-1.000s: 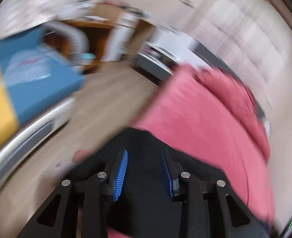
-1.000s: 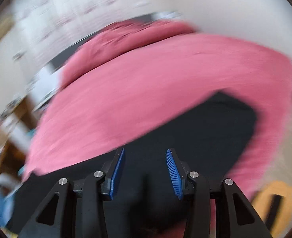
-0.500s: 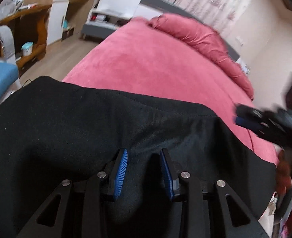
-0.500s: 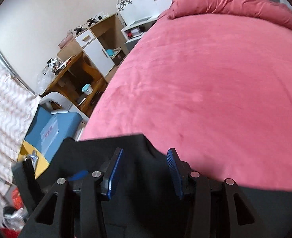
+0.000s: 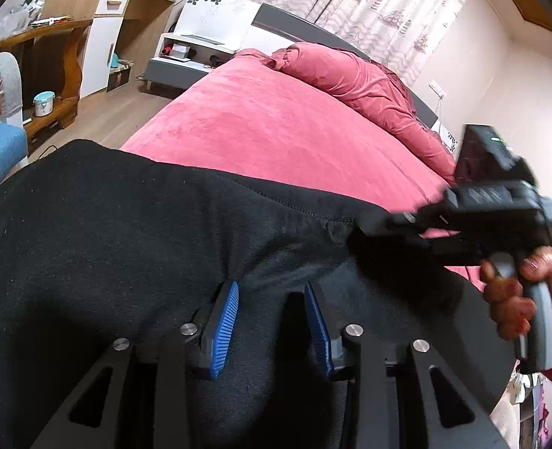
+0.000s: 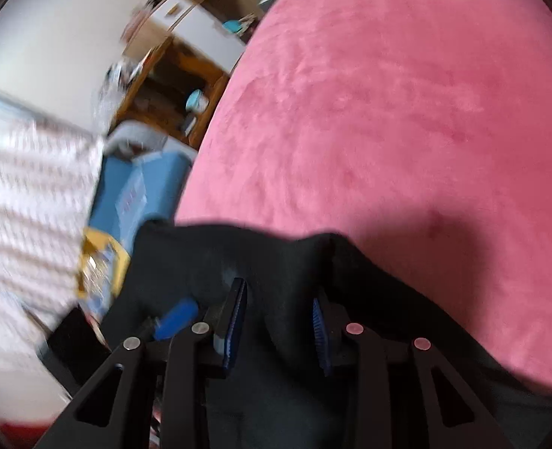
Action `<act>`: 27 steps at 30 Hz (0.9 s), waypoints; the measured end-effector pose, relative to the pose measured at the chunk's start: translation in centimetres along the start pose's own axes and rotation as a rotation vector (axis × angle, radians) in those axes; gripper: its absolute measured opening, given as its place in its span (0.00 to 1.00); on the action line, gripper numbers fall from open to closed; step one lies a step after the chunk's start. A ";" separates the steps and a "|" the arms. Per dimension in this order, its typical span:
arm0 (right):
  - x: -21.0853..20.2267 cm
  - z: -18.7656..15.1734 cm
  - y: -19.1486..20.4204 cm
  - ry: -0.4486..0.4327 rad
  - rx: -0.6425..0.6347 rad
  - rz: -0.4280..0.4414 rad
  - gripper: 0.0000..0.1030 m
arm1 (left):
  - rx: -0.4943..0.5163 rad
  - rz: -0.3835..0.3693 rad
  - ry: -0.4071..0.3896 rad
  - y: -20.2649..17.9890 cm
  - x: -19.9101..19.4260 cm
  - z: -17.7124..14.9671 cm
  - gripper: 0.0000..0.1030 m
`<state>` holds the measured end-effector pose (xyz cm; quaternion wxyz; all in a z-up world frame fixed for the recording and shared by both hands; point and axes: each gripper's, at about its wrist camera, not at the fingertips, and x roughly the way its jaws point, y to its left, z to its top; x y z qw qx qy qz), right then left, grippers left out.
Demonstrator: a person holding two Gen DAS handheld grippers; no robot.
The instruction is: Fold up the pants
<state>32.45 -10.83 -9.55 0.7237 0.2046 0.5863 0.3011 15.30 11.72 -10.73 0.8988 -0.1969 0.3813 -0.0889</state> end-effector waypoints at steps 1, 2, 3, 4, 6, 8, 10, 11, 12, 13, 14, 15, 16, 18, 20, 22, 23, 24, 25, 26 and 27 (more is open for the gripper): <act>0.0 0.4 -0.2 -0.048 0.041 -0.018 0.13 | -0.005 -0.006 -0.001 0.1 0.0 0.0 0.36; -0.2 0.4 0.1 -0.085 0.047 -0.020 0.12 | -0.013 -0.014 -0.001 0.2 0.0 0.1 0.36; -0.7 0.2 0.5 -0.123 0.036 -0.013 0.12 | -0.020 -0.018 -0.002 0.3 -0.1 0.0 0.36; -1.3 -0.2 1.1 -0.171 0.008 -0.014 0.11 | -0.026 -0.024 -0.003 0.5 0.0 0.1 0.36; -2.0 -1.3 2.0 -0.235 -0.040 -0.031 0.11 | -0.034 -0.034 -0.004 0.6 0.0 0.2 0.36; -1.8 -1.7 2.1 -0.262 -0.051 -0.069 0.11 | -0.035 -0.033 -0.003 0.6 0.1 0.2 0.36; -0.4 -1.4 1.3 -0.227 -0.030 -0.137 0.11 | -0.031 -0.026 0.001 0.5 0.2 0.1 0.36; -0.3 -1.3 0.8 -0.207 -0.025 -0.147 0.11 | -0.030 -0.024 0.001 0.4 0.2 0.1 0.36; 0.3 -0.9 0.6 -0.196 -0.023 -0.143 0.11 | -0.029 -0.023 0.001 0.4 0.2 0.1 0.36; 0.3 -0.6 0.3 -0.182 -0.021 -0.128 0.11 | -0.030 -0.023 0.001 0.4 0.2 0.1 0.36; 0.3 -0.4 0.2 -0.169 -0.017 -0.111 0.11 | -0.031 -0.024 0.001 0.4 0.2 0.1 0.36; 0.0 -0.3 0.0 -0.161 -0.013 -0.093 0.11 | -0.032 -0.025 0.002 0.4 0.2 0.1 0.36; -0.6 -0.3 0.1 -0.171 -0.016 -0.099 0.11 | -0.033 -0.024 0.007 0.4 0.2 0.2 0.36; -2.0 -0.6 0.2 -0.228 -0.024 -0.135 0.19 | -0.044 -0.014 0.029 0.3 0.1 0.5 0.36; -4.7 -1.4 0.2 -0.348 -0.003 -0.220 0.31 | -0.092 -0.018 0.064 0.6 0.0 1.2 0.36; -7.4 -2.9 0.4 -0.440 0.000 -0.236 0.31 | -0.159 -0.034 0.091 1.4 -0.1 2.3 0.36; -8.2 -3.9 0.8 -0.467 -0.021 -0.234 0.31 | -0.196 -0.026 0.091 2.1 -0.3 3.0 0.36; -8.6 -4.7 1.3 -0.478 -0.046 -0.242 0.31 | -0.227 -0.014 0.082 3.0 -0.4 3.6 0.36; -8.7 -5.8 2.1 -0.479 -0.092 -0.256 0.31 | -0.248 -0.004 0.073 3.7 -0.5 4.1 0.36; -8.5 -6.7 2.8 -0.474 -0.137 -0.272 0.31 | -0.271 0.016 0.060 4.6 -0.6 4.7 0.36; -8.1 -8.0 3.6 -0.463 -0.202 -0.309 0.31 | -0.301 0.055 0.050 5.9 -0.8 5.4 0.36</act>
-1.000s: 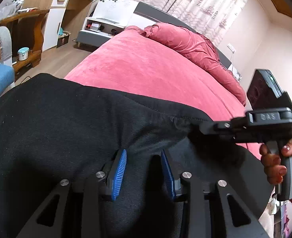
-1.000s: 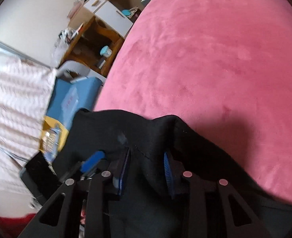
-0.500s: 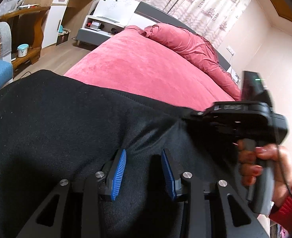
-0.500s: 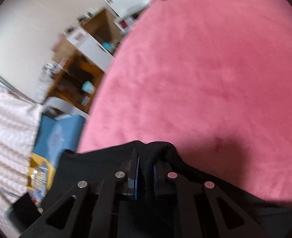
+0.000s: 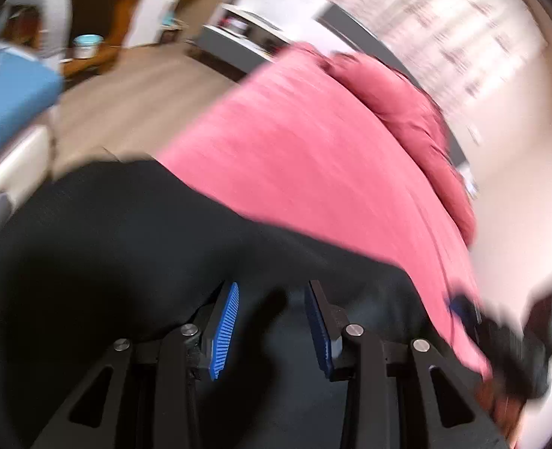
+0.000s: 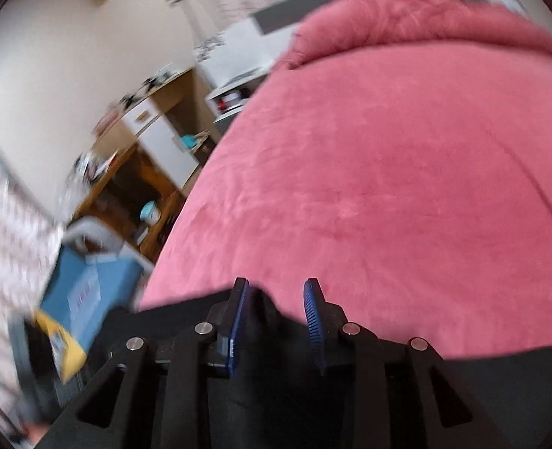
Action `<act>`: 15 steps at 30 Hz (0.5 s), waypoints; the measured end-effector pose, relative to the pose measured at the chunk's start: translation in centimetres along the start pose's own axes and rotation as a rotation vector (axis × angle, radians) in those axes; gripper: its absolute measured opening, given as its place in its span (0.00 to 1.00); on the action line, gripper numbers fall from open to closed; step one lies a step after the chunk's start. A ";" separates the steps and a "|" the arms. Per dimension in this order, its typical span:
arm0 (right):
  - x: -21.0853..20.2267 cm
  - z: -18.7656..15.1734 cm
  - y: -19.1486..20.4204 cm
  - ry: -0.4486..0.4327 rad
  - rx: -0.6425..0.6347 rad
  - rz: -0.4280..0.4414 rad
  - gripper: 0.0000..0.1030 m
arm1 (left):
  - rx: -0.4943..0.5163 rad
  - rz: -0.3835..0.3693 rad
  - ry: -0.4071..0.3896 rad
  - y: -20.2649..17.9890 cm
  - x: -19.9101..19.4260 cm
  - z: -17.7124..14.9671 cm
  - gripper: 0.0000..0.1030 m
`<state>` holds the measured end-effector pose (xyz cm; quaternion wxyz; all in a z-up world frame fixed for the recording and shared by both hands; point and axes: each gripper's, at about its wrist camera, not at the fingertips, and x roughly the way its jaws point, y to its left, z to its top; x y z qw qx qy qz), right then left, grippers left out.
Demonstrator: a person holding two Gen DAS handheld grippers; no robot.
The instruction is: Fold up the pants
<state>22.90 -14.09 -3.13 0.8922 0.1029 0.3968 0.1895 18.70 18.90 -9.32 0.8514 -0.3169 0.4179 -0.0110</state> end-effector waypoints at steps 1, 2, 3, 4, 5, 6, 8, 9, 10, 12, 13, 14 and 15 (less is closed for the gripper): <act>-0.2 -0.6 0.5 0.008 -0.040 -0.013 0.31 | -0.028 0.026 -0.006 0.9 0.0 0.8 0.36; -0.1 -1.7 1.0 0.031 -0.087 -0.025 0.31 | -0.050 0.036 -0.008 1.6 0.0 1.3 0.36; -0.4 -2.5 0.8 0.050 -0.112 -0.034 0.31 | -0.081 0.042 -0.012 2.6 0.0 1.9 0.36; 0.0 -3.3 0.9 0.069 -0.133 -0.052 0.31 | -0.101 0.054 -0.024 3.6 -0.1 2.5 0.33; 0.2 -3.8 0.8 0.083 -0.138 -0.073 0.31 | -0.100 0.071 -0.044 4.2 -0.2 2.9 0.30; 0.7 -4.4 0.2 0.098 -0.125 -0.094 0.31 | -0.082 0.115 -0.071 4.6 -0.5 3.2 0.30; 0.7 -5.0 -1.4 0.102 -0.061 -0.113 0.28 | -0.066 0.273 -0.124 5.5 -1.2 3.5 0.32; 0.5 -5.2 -2.1 0.089 -0.021 -0.107 0.28 | -0.121 0.338 -0.119 6.4 -1.4 3.5 0.34; 0.0 -5.1 -2.8 0.074 0.021 -0.100 0.28 | -0.199 0.328 -0.108 7.7 -1.8 3.3 0.35; -1.3 -5.3 -3.7 0.041 0.088 -0.087 0.30 | -0.250 0.244 -0.104 8.5 -2.3 2.7 0.35; -2.1 -5.6 -4.1 0.022 0.115 -0.085 0.36 | -0.208 0.258 -0.114 8.0 -2.8 2.3 0.35; -3.0 -5.8 -4.4 0.006 0.133 -0.088 0.44 | -0.140 0.284 -0.135 7.0 -3.3 2.0 0.35; -3.9 -6.1 -4.9 -0.009 0.148 -0.094 0.46 | -0.069 0.296 -0.160 5.6 -3.8 1.5 0.35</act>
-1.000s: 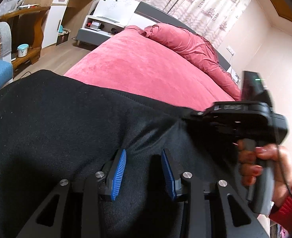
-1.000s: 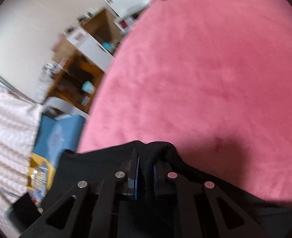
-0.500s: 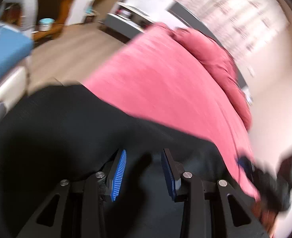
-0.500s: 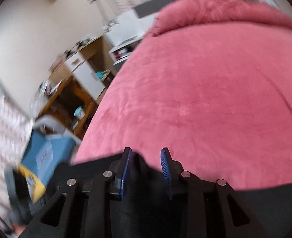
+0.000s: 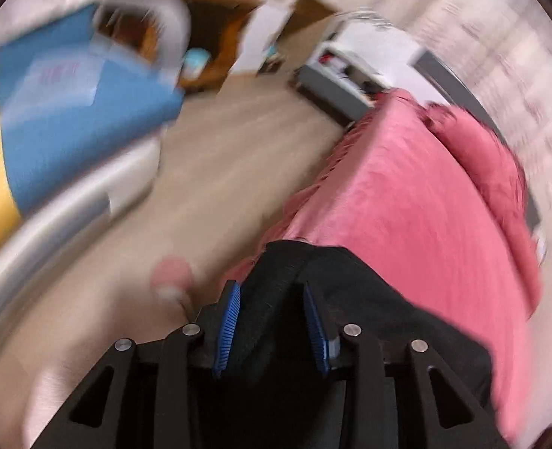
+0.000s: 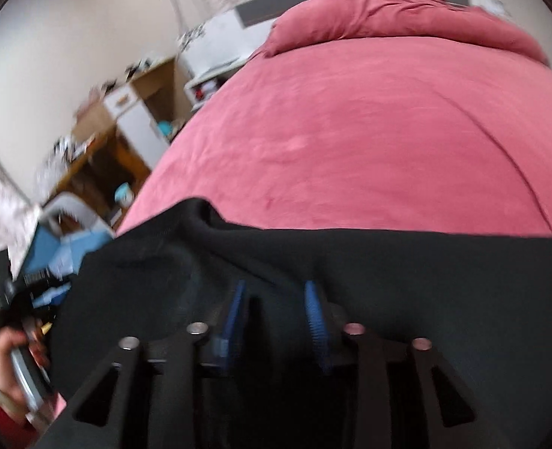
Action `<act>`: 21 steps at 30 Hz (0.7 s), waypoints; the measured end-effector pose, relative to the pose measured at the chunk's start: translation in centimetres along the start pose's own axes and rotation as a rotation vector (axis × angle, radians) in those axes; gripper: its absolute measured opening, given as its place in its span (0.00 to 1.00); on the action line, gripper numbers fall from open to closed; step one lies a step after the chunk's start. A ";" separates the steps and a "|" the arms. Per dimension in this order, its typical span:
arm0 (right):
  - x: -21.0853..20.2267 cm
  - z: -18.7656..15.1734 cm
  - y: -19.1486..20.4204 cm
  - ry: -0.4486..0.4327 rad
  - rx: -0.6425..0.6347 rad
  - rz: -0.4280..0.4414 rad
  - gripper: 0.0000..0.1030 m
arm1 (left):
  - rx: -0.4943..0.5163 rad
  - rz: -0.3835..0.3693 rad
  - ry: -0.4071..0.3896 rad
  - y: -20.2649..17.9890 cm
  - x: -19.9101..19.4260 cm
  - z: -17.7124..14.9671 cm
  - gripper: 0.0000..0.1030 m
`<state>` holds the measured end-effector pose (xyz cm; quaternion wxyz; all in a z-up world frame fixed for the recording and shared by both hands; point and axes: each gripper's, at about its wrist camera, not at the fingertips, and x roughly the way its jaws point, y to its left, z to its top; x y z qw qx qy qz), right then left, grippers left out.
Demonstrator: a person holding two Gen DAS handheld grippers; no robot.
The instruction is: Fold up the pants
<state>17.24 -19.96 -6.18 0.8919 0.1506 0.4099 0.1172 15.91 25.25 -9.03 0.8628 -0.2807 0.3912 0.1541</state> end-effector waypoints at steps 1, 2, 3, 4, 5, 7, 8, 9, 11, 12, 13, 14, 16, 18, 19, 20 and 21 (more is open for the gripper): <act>-0.9 -0.1 -0.7 -0.015 0.010 -0.005 0.47 | 0.073 -0.019 -0.047 -1.4 -1.3 -0.6 0.35; -1.8 -0.2 -1.2 -0.023 0.014 -0.016 0.47 | 0.110 -0.037 -0.072 -2.2 -2.0 -1.1 0.35; -2.5 -0.4 -1.5 -0.026 0.015 -0.029 0.47 | 0.164 -0.074 -0.102 -3.7 -3.1 -1.8 0.35; -3.1 -0.5 -1.8 -0.024 0.018 -0.039 0.47 | 0.204 -0.109 -0.111 -5.0 -3.6 -2.6 0.35; -3.5 -0.6 -2.3 -0.017 0.022 -0.044 0.47 | 0.238 -0.143 -0.106 -6.2 -3.9 -3.4 0.35; -4.5 -0.9 -4.2 -0.011 0.032 -0.082 0.47 | 0.288 -0.200 -0.067 -8.3 -3.9 -4.9 0.35; -4.9 -1.0 -5.4 -0.007 0.040 -0.115 0.47 | 0.312 -0.220 -0.038 -9.2 -3.6 -5.7 0.35; -5.2 -1.1 -6.3 -0.001 0.051 -0.143 0.47 | 0.344 -0.231 -0.001 -10.4 -3.0 -6.8 0.35; -6.1 -1.5 -8.6 0.018 0.095 -0.208 0.47 | 0.388 -0.233 0.037 -11.7 -2.3 -8.1 0.35; -6.5 -1.6 -9.5 0.028 0.117 -0.236 0.47 | 0.410 -0.234 0.058 -12.4 -1.9 -9.0 0.35; -7.1 -1.9 -10.8 0.042 0.149 -0.275 0.47 | 0.422 -0.233 0.071 -12.7 -1.6 -9.6 0.35; -7.8 -2.2 -11.9 0.049 0.176 -0.301 0.48 | 0.436 -0.234 0.088 -12.8 -1.5 -10.2 0.35; -9.7 -2.8 -14.2 0.040 0.224 -0.329 0.51 | 0.472 -0.216 0.103 -13.4 -1.3 -11.5 0.35; -12.2 -3.6 -16.9 0.004 0.287 -0.348 0.56 | 0.496 -0.208 0.079 -13.4 -1.4 -12.3 0.35; -13.2 -3.9 -17.9 -0.016 0.318 -0.351 0.57 | 0.504 -0.208 0.074 -13.3 -1.4 -12.2 0.35; -14.4 -4.4 -19.4 -0.040 0.364 -0.356 0.58 | 0.509 -0.209 0.071 -13.3 -1.2 -12.4 0.35; -15.3 -4.8 -20.7 -0.057 0.406 -0.364 0.58 | 0.511 -0.212 0.068 -13.3 -1.2 -12.6 0.35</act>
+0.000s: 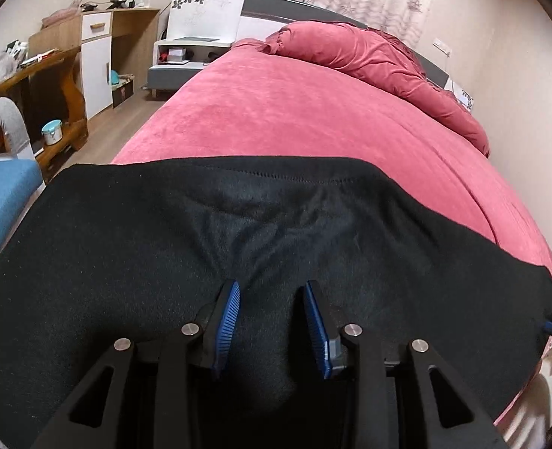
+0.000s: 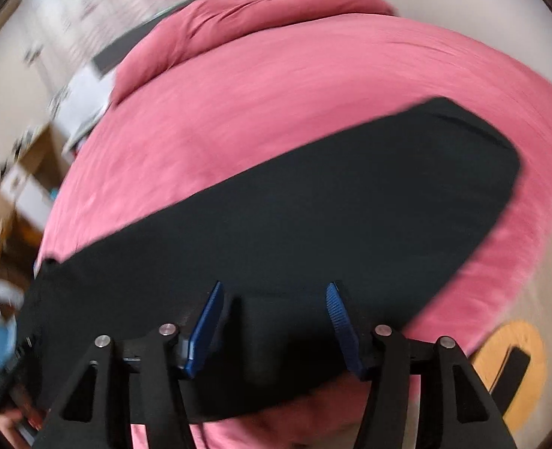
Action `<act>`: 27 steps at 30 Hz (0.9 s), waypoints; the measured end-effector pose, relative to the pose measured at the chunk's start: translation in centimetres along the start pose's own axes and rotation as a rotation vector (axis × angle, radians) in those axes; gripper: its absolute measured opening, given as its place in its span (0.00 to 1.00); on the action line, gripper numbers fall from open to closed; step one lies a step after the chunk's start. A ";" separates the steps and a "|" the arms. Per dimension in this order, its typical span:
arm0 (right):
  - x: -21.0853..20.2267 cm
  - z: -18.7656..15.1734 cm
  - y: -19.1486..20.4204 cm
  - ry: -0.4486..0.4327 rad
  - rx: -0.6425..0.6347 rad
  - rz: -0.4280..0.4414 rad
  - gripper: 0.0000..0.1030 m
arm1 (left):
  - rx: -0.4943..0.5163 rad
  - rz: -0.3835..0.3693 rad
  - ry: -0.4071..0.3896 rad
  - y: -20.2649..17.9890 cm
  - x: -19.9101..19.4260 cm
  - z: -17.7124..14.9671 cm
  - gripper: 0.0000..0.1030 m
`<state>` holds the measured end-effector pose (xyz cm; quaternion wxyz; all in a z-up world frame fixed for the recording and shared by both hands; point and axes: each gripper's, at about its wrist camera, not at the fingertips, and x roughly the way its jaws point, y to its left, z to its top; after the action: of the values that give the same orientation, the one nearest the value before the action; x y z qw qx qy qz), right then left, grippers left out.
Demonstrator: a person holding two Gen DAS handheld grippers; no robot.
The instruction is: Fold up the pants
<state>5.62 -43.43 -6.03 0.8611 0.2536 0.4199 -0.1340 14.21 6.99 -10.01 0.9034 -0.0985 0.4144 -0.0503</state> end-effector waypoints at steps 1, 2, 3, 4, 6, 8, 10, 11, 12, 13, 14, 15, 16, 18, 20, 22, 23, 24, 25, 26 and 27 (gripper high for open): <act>-0.5 0.2 -1.9 -0.013 0.055 -0.008 0.58 | -0.003 -0.004 -0.005 0.1 0.1 -0.2 0.35; -0.9 0.4 -3.8 -0.028 0.112 -0.012 0.58 | -0.006 -0.008 -0.009 0.3 0.1 -0.2 0.35; -1.3 0.6 -5.5 -0.042 0.160 -0.019 0.58 | -0.008 -0.009 -0.013 0.3 0.1 -0.3 0.36; -1.5 0.7 -6.6 -0.052 0.190 -0.026 0.58 | -0.009 -0.009 -0.017 0.3 0.2 -0.4 0.36; -1.9 0.8 -9.1 -0.075 0.245 -0.032 0.58 | -0.008 -0.008 -0.025 0.3 0.2 -0.5 0.37; -2.1 1.1 -11.2 -0.097 0.290 -0.013 0.58 | 0.000 -0.007 -0.026 0.0 -0.1 -0.7 0.40; -1.8 1.6 -12.9 -0.101 0.336 0.009 0.58 | 0.021 0.007 -0.014 -0.7 -0.4 -0.6 0.48; -1.5 1.9 -13.7 -0.107 0.359 0.030 0.58 | 0.033 0.001 -0.009 -1.1 -0.6 -0.7 0.53; -1.3 2.1 -14.0 -0.115 0.376 0.040 0.58 | 0.049 -0.009 -0.001 -1.6 -0.7 -0.7 0.60; -1.0 2.4 -14.4 -0.125 0.394 0.054 0.58 | 0.073 -0.016 0.008 -2.3 -0.8 -0.8 0.62; -0.6 2.7 -14.7 -0.132 0.409 0.072 0.59 | 0.094 -0.018 0.013 -3.0 -0.9 -0.9 0.62; -0.4 3.1 -15.4 -0.136 0.433 0.089 0.59 | 0.104 -0.021 0.016 -3.5 -1.0 -1.1 0.62; -0.2 3.2 -15.8 -0.138 0.460 0.091 0.59 | 0.110 -0.026 0.022 -3.9 -1.0 -1.3 0.62; 1.0 3.5 -16.5 -0.145 0.510 0.105 0.59 | 0.112 -0.020 0.039 -4.6 -0.8 -1.5 0.63; 1.6 3.7 -17.1 -0.169 0.551 0.129 0.61 | 0.109 -0.016 0.044 -4.7 -0.7 -1.6 0.64; 1.8 4.0 -17.3 -0.199 0.563 0.148 0.61 | 0.098 -0.021 0.050 -4.5 -0.6 -1.6 0.64; 1.9 4.2 -17.4 -0.210 0.568 0.156 0.61 | 0.091 -0.026 0.051 -4.4 -0.6 -1.6 0.64; 2.1 4.4 -17.5 -0.221 0.574 0.166 0.61 | 0.086 -0.029 0.053 -4.3 -0.6 -1.6 0.64; 2.2 4.5 -17.6 -0.233 0.581 0.178 0.61 | 0.086 -0.030 0.054 -4.3 -0.6 -1.7 0.64; 2.4 4.8 -17.8 -0.244 0.591 0.189 0.61 | 0.087 -0.029 0.054 -4.3 -0.5 -1.8 0.64; 2.5 4.9 -18.0 -0.250 0.600 0.198 0.61 | 0.088 -0.026 0.054 -4.3 -0.5 -1.8 0.64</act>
<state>2.38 -61.23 -11.27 0.8018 0.5167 0.2264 -0.1974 12.46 2.59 -9.83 0.8946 -0.0627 0.4346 -0.0827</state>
